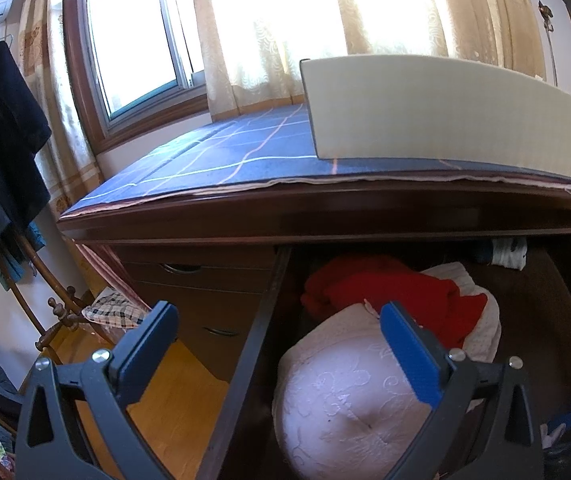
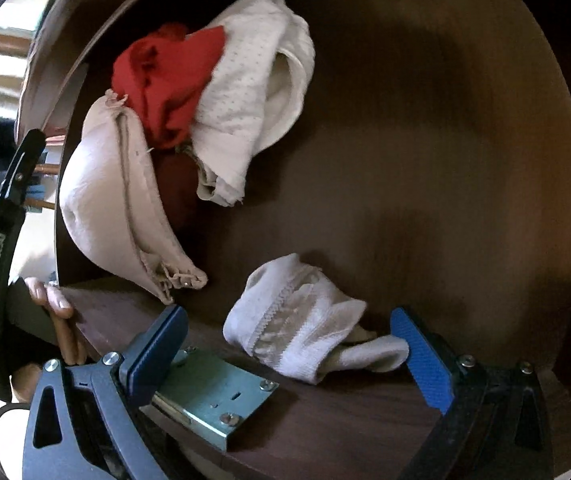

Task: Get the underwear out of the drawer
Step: 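Grasp the beige knit sock with the right gripper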

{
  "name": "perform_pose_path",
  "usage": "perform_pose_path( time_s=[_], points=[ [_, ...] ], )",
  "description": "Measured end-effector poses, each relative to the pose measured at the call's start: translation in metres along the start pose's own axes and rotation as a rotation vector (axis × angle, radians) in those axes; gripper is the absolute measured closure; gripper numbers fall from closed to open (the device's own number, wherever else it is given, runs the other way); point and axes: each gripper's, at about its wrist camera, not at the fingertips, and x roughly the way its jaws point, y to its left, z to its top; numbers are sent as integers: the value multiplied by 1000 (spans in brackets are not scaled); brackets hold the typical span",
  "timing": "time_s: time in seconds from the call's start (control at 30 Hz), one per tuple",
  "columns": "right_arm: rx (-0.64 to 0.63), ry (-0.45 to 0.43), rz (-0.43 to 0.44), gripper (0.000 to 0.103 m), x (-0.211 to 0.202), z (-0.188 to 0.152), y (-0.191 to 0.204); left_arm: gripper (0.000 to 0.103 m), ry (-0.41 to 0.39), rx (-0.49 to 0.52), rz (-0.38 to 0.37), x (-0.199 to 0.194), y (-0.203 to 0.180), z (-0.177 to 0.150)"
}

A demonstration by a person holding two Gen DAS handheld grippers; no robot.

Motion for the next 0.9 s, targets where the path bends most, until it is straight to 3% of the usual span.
perform_pose_path(
  time_s=[0.1,0.17,0.23,0.27,0.3,0.5,0.7,0.9],
  points=[
    [37,19,19,3,4,2,-6,0,0,-1,-1,0,0,0],
    [31,1,-1,11,2,2,-5,0,-3,-2,-2,0,1,0],
    [33,-33,-31,43,-5,2,-5,0,-1,-2,-2,1,1,-1],
    [39,-35,-11,47,-6,1,-6,0,-4,-5,-4,1,1,-1],
    [62,-14,44,49,-5,2,-10,0,-4,-5,-1,2,1,-2],
    [65,-38,97,57,-15,-2,-20,0,-2,-3,-5,1,2,-1],
    [83,-158,210,59,-57,-9,-29,0,-1,-4,-4,0,2,-1],
    [68,-284,217,59,-98,-15,-30,0,-2,-3,-3,1,2,-1]
  ],
)
